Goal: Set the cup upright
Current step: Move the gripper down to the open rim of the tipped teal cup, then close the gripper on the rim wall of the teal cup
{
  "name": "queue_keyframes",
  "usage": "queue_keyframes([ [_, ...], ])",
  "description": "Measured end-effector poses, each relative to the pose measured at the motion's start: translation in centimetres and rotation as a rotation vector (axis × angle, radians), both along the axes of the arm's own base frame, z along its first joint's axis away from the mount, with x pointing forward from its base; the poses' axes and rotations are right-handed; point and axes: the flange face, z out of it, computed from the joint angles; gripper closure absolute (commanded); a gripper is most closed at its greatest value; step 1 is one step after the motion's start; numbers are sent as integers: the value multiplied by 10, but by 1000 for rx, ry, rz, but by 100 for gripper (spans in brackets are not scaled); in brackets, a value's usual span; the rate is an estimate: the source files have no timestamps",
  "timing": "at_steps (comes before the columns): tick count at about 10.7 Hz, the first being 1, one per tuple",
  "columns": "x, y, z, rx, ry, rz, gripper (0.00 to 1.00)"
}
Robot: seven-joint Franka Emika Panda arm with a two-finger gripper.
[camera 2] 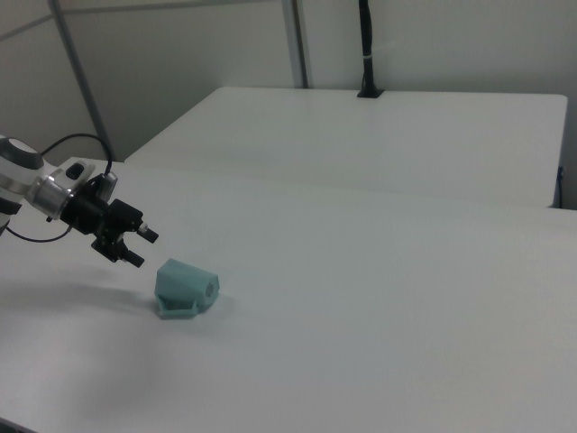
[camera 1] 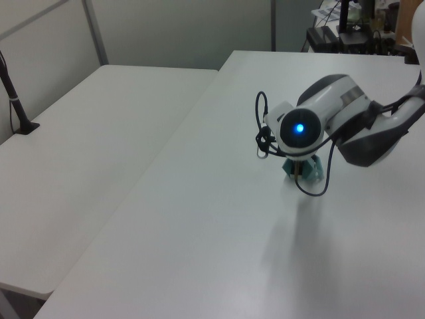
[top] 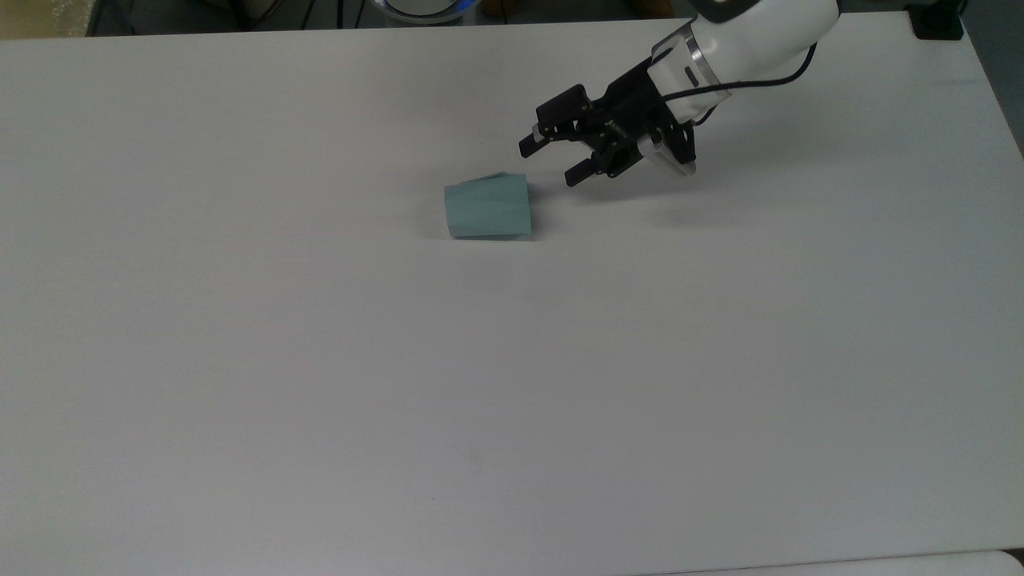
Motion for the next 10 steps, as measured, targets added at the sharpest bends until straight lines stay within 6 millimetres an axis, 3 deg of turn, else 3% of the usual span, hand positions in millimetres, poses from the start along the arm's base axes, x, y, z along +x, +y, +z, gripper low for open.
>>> queue_keyframes([
  [4, 11, -5, -37, -41, 11, 18, 0],
  [10, 14, -13, -55, -84, 22, 23, 8],
])
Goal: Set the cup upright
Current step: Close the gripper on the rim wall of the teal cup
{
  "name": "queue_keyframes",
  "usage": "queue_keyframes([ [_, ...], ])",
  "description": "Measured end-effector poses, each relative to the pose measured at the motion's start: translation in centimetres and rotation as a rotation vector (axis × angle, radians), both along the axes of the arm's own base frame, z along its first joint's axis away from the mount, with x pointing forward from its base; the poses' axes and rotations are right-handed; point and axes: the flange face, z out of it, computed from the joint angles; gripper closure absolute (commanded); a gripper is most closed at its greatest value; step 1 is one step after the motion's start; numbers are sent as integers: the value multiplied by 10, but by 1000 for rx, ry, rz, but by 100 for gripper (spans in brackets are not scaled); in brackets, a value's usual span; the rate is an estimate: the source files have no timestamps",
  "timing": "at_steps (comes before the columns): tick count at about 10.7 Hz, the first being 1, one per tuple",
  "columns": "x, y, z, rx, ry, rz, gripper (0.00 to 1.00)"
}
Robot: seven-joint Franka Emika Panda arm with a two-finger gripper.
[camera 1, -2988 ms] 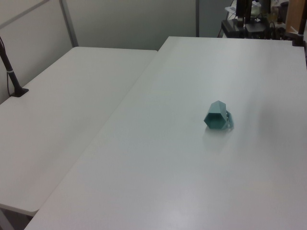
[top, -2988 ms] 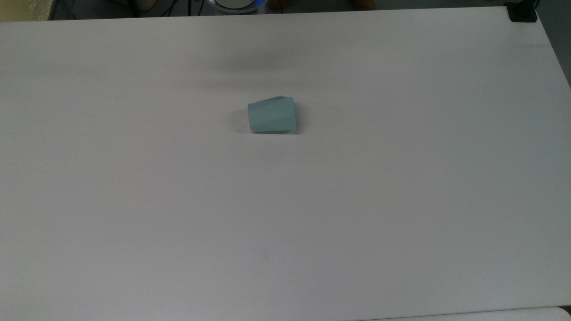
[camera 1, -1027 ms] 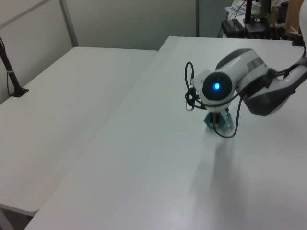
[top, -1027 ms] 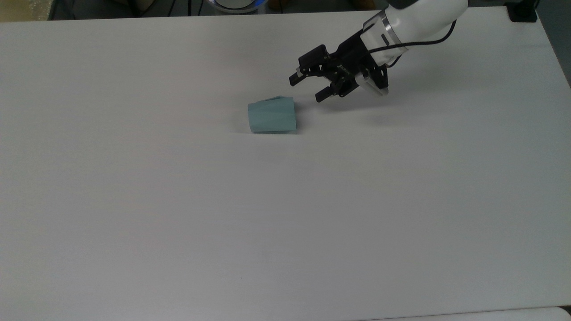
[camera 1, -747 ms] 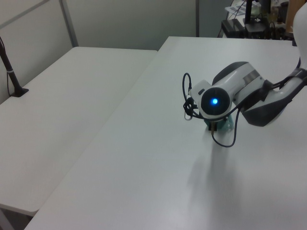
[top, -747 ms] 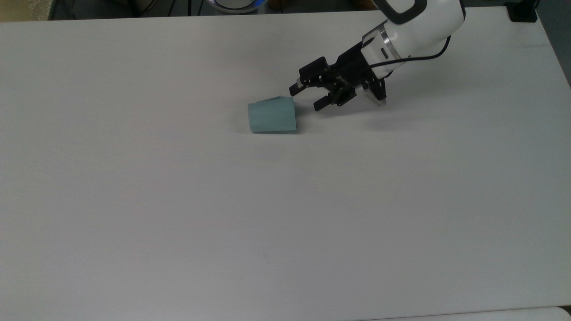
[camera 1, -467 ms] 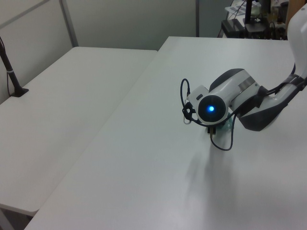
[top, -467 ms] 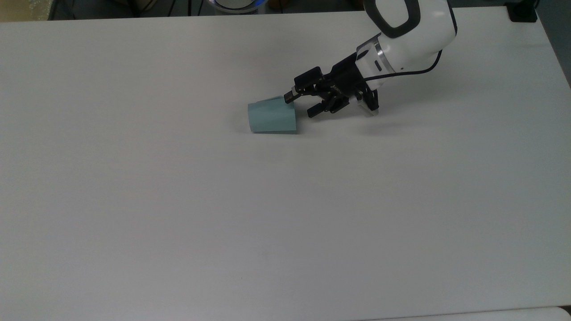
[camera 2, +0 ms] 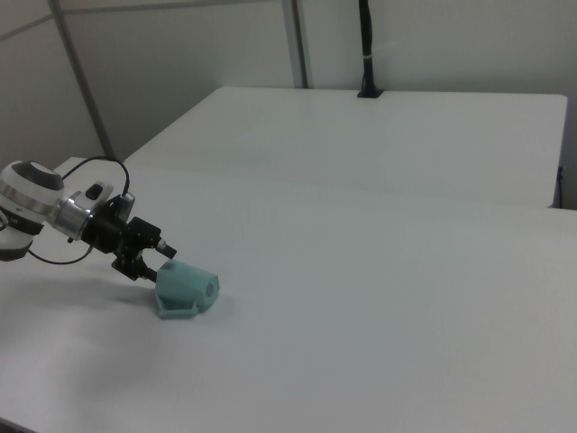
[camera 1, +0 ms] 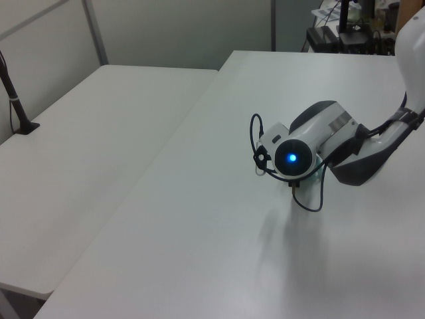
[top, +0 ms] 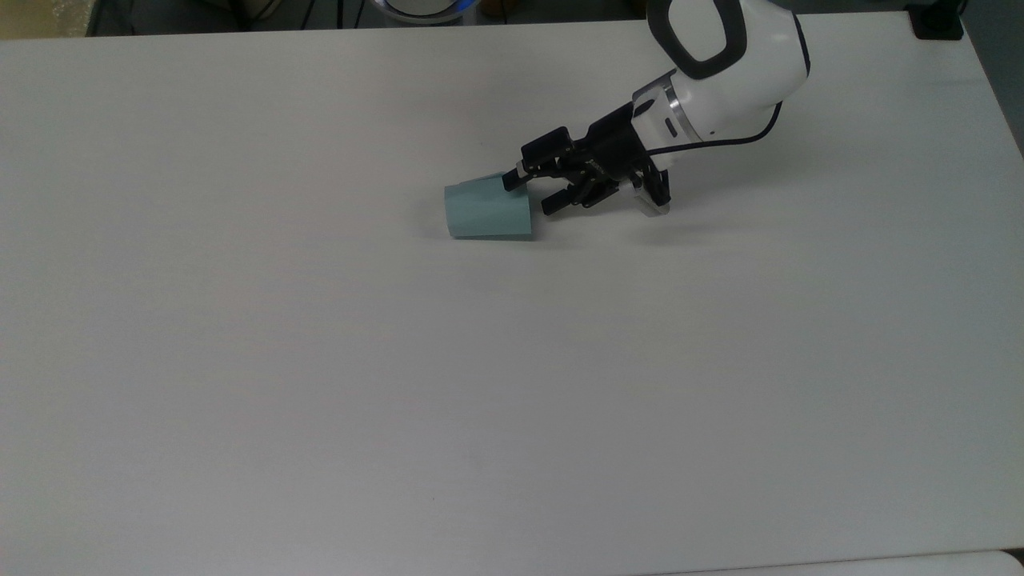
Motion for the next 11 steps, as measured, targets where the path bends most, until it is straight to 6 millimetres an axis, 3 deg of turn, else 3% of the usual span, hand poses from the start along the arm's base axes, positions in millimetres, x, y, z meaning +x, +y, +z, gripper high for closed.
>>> queue_keyframes([
  [2, -1, -5, -12, -27, 11, 4, 32],
  [6, 1, -9, -13, -39, -10, -2, 55],
  [8, 1, -9, -11, -39, -15, 0, 92],
  [9, 2, -9, -10, -43, -18, 1, 100],
  [11, 3, -12, 0, -50, -31, -6, 100],
])
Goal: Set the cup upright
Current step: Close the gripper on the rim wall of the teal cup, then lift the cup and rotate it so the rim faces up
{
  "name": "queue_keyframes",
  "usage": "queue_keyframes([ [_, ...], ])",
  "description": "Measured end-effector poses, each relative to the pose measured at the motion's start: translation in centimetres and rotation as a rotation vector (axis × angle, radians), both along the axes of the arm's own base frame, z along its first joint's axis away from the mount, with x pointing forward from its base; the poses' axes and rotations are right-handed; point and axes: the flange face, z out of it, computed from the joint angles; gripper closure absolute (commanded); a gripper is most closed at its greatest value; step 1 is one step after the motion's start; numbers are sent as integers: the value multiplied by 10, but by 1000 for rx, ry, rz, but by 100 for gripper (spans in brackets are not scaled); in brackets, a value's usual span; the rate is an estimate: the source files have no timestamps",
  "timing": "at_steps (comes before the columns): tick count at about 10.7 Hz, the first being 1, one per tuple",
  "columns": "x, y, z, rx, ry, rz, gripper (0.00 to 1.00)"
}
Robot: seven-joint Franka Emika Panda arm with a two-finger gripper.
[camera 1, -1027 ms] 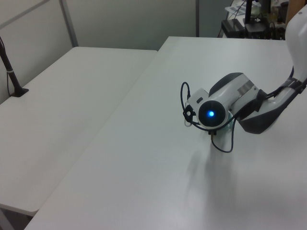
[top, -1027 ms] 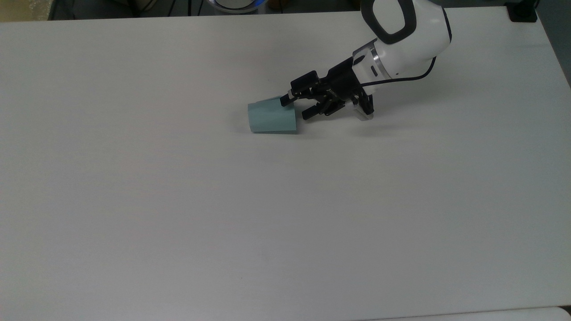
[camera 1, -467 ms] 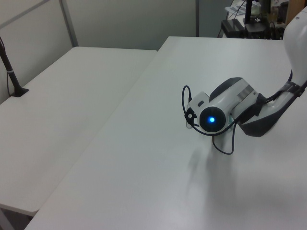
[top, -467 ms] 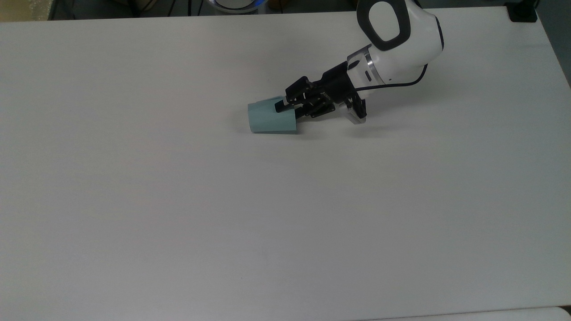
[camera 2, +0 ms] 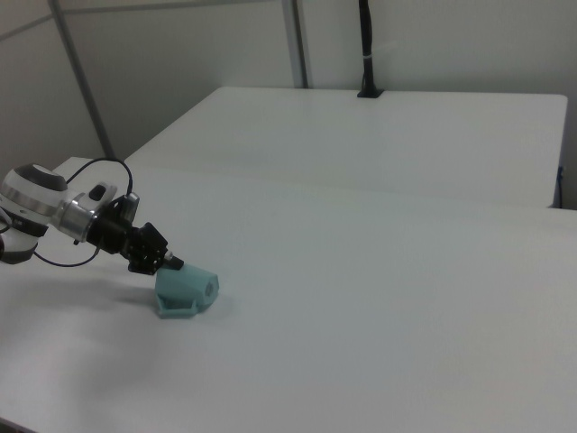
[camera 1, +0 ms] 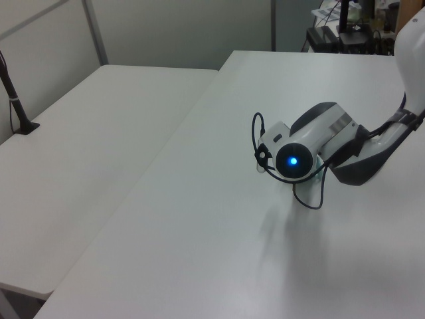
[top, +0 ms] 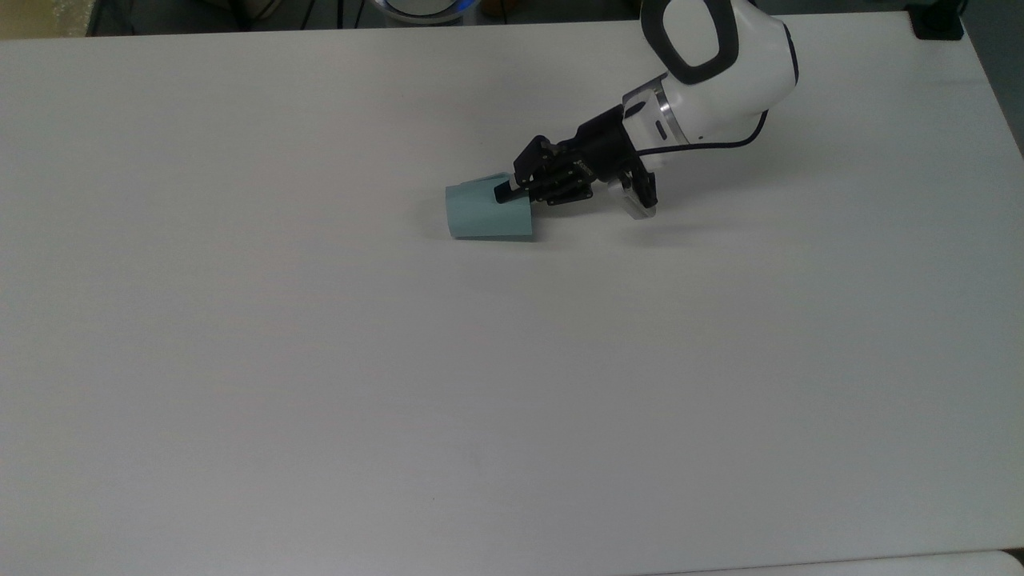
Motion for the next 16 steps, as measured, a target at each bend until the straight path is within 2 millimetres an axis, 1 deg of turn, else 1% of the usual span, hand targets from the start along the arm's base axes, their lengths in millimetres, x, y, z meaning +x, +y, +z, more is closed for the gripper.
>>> queue_keyframes([
  [7, 1, -3, 3, -7, 2, -2, 100],
  [9, 7, -8, 10, -5, -1, -13, 100],
  [10, 10, -8, 18, 12, -7, -16, 100],
  [12, 18, -13, 53, 74, -20, -40, 100],
  [13, 23, -17, 79, 117, -21, -50, 100],
  [14, 26, -22, 99, 150, -20, -57, 100],
  [15, 31, -33, 122, 189, -18, -74, 100],
  [16, 36, -45, 136, 220, -19, -98, 100],
])
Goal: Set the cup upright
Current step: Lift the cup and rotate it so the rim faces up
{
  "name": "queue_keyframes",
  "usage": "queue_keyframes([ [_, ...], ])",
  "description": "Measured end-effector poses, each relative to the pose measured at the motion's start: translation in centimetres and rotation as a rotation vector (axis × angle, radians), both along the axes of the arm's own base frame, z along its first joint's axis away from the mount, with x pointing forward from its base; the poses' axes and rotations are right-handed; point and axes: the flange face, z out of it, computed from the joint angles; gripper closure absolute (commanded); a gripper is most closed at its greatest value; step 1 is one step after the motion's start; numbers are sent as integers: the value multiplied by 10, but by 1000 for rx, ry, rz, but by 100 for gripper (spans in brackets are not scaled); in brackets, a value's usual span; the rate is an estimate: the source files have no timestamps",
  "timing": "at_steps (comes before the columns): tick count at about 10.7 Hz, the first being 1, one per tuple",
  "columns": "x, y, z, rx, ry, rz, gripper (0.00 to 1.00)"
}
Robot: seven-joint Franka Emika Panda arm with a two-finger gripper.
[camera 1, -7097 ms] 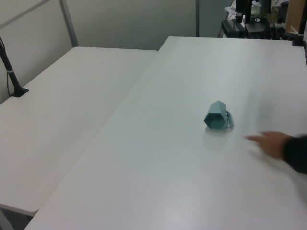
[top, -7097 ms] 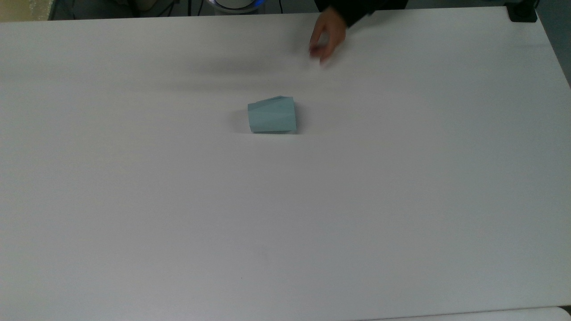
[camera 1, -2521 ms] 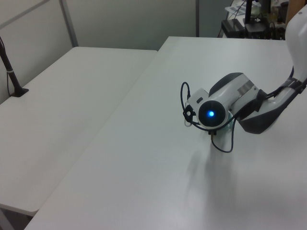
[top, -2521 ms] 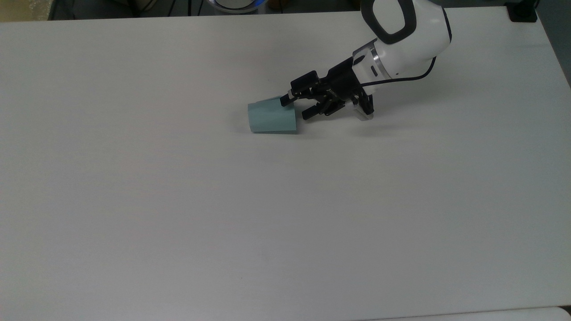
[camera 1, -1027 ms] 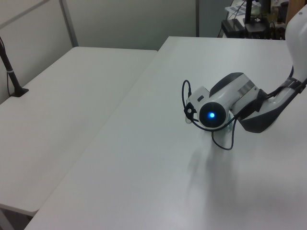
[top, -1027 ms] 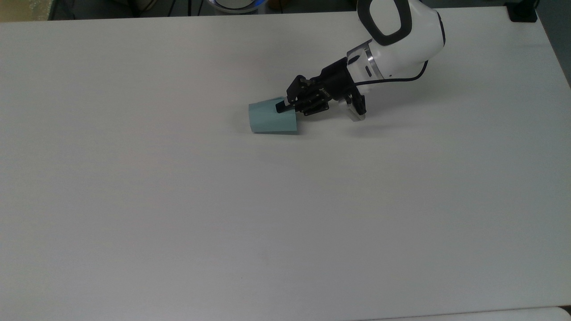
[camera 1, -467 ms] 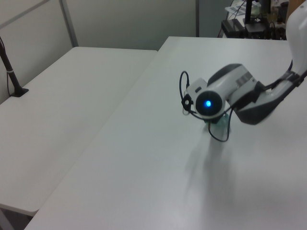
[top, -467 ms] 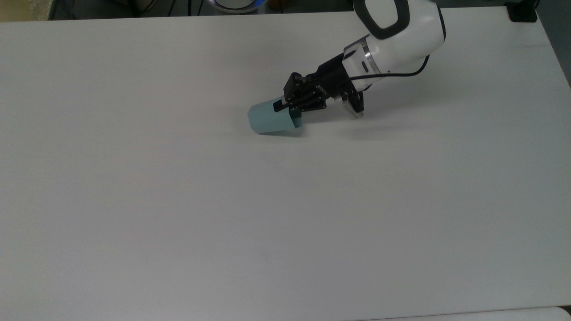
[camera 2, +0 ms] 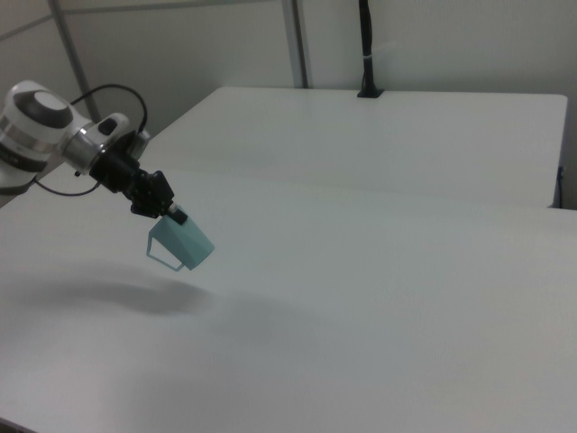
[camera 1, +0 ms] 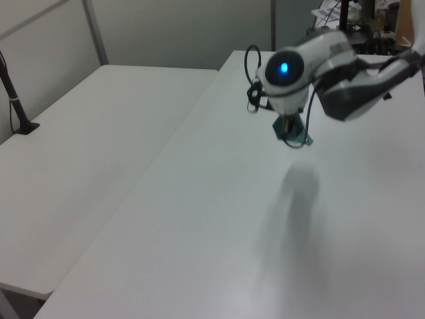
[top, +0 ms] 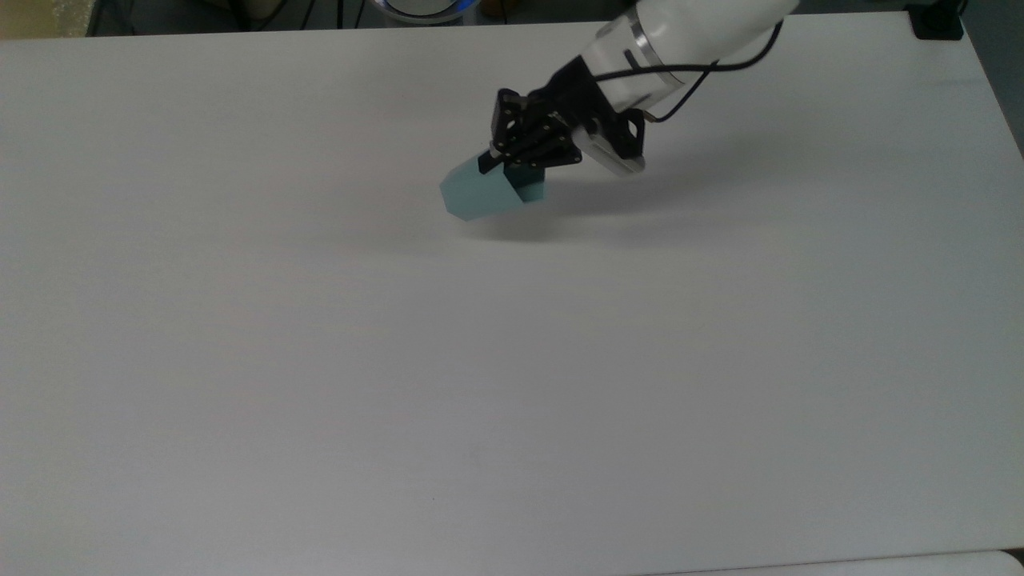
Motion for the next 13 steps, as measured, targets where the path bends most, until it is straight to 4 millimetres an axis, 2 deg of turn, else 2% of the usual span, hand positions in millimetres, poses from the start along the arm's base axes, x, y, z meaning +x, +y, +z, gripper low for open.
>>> queue_keyframes([
  [2, 11, -32, 21, 87, 31, -64, 100],
  [4, 19, -59, 45, 258, 83, -92, 100],
  [6, 23, -95, 82, 447, 112, -110, 100],
  [7, 25, -119, 102, 550, 125, -114, 100],
  [9, 29, -173, 125, 703, 125, -147, 100],
  [11, 36, -209, 119, 775, 117, -175, 100],
  [13, 47, -228, 95, 819, 58, -192, 100],
])
